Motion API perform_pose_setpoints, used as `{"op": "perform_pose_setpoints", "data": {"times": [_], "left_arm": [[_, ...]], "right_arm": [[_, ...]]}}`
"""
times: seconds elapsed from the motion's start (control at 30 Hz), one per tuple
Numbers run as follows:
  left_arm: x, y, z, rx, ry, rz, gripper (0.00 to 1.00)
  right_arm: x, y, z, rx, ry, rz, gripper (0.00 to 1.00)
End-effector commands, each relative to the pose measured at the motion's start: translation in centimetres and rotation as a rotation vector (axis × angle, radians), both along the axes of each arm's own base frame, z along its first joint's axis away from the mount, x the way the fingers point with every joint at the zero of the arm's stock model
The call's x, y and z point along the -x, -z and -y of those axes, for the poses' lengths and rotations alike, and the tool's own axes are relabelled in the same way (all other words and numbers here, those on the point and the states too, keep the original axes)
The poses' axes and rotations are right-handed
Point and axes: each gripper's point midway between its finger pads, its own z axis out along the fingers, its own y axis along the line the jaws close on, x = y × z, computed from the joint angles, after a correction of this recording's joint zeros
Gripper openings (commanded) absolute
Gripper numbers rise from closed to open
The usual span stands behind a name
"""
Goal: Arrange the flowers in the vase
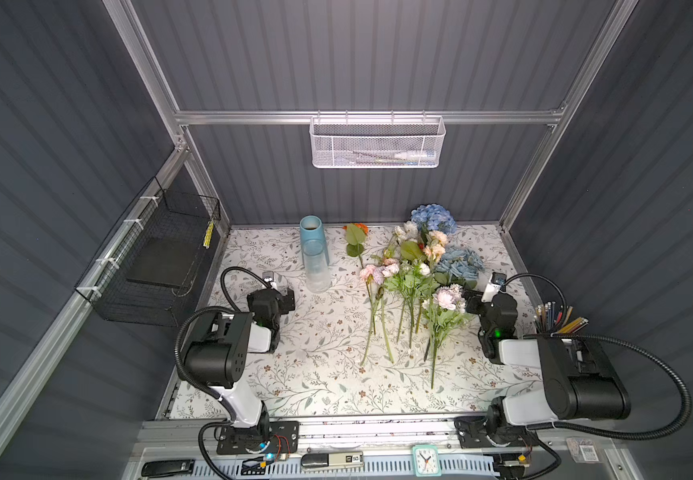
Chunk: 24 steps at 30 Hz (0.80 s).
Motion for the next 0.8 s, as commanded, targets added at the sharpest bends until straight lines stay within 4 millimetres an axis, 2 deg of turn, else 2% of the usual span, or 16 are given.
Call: {"op": "perform_pose_setpoints", "data": {"times": [0.0,0.77], "left_arm": [[-0.24,-0.18,0.20,0.005,0.007,0.011,1.00],[-0.38,-0.11,0.28,0.011,0.015,0.003,1.00]], "right_arm": [[-0.47,-1.05,0.28,0.000,0.010,0.036,0.99],[-0.48,-1.11,0.21,-0.001,0.003,0.038,0.99]]}}
